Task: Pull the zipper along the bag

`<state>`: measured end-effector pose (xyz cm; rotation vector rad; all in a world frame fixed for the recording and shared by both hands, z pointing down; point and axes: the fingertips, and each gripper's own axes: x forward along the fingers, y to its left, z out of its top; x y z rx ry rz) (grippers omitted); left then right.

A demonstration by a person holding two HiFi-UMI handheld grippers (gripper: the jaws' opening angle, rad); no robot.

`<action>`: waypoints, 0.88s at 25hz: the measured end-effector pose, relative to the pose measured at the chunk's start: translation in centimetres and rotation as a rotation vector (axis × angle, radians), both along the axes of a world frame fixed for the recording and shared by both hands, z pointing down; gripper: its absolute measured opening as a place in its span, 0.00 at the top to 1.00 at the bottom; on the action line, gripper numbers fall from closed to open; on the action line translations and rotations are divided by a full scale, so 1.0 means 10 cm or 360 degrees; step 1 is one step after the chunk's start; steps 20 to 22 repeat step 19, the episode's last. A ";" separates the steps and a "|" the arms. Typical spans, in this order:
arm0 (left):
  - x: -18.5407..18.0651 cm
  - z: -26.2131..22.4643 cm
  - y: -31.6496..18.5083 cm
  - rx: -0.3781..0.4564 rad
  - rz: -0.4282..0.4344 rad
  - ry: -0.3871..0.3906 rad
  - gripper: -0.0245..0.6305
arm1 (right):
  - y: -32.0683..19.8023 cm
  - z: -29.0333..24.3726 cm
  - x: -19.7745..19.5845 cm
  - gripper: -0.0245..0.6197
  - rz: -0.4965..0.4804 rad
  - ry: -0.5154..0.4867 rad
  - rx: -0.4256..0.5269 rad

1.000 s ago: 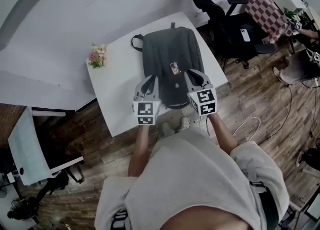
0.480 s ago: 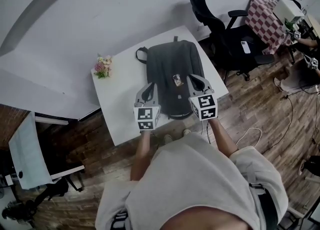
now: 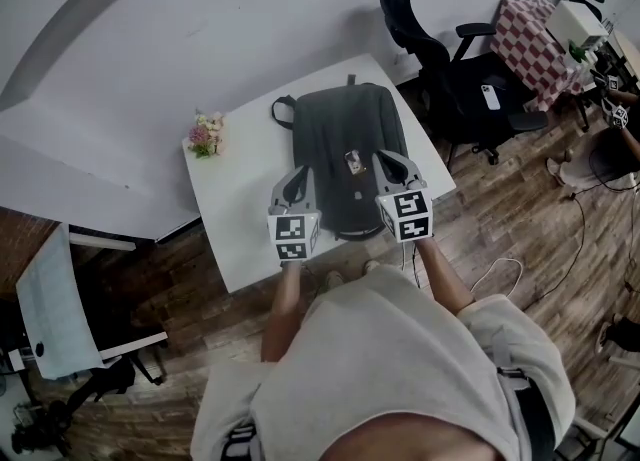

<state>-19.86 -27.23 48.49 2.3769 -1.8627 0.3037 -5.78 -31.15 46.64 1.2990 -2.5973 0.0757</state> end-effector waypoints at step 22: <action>0.11 0.06 0.00 -0.0036 0.0027 -0.0008 0.92 | 0.02 0.08 0.01 0.94 -0.0013 -0.0003 -0.0038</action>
